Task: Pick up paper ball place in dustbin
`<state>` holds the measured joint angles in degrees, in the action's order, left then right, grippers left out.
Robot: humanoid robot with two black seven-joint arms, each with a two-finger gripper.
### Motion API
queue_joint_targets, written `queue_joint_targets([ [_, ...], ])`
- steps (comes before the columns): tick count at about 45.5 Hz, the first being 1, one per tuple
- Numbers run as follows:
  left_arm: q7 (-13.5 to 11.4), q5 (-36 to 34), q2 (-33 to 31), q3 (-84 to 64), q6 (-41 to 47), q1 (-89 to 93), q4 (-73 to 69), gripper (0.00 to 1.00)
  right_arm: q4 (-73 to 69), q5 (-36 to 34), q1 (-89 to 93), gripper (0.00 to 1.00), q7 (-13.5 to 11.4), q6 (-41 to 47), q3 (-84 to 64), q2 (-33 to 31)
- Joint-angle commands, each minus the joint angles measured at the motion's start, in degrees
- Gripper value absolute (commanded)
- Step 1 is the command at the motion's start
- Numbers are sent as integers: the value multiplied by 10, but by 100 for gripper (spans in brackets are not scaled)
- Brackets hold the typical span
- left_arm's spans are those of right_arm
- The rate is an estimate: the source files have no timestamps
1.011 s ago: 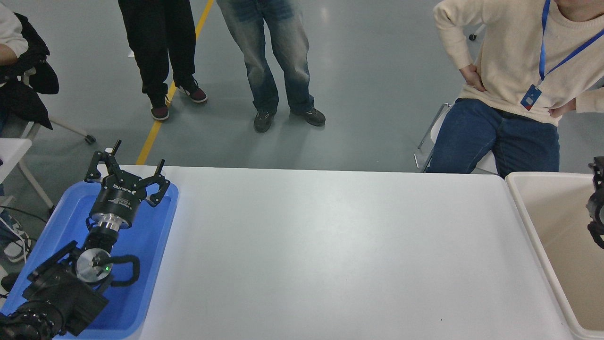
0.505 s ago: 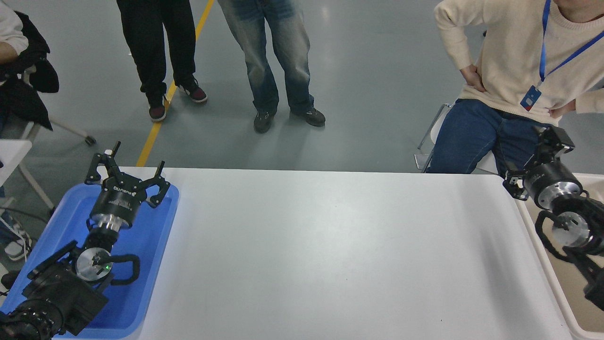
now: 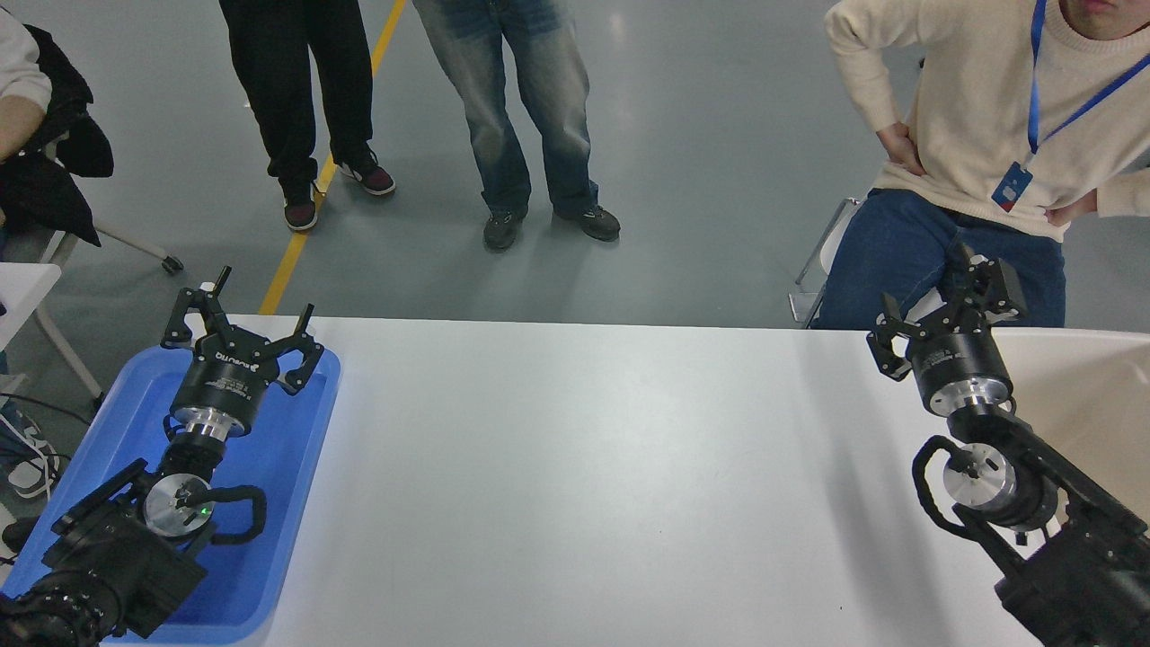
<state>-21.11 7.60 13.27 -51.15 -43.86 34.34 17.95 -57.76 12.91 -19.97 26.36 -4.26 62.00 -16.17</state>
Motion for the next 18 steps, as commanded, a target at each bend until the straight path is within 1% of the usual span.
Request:
queue_joint_targets([
  [1,0,0,0,0,0,-1,1,100,-3,13,12,100,10,-7,-30,13],
  [18,0,0,0,1,0,-1,0,100,-6,9,8,100,12,-5,-24,17],
])
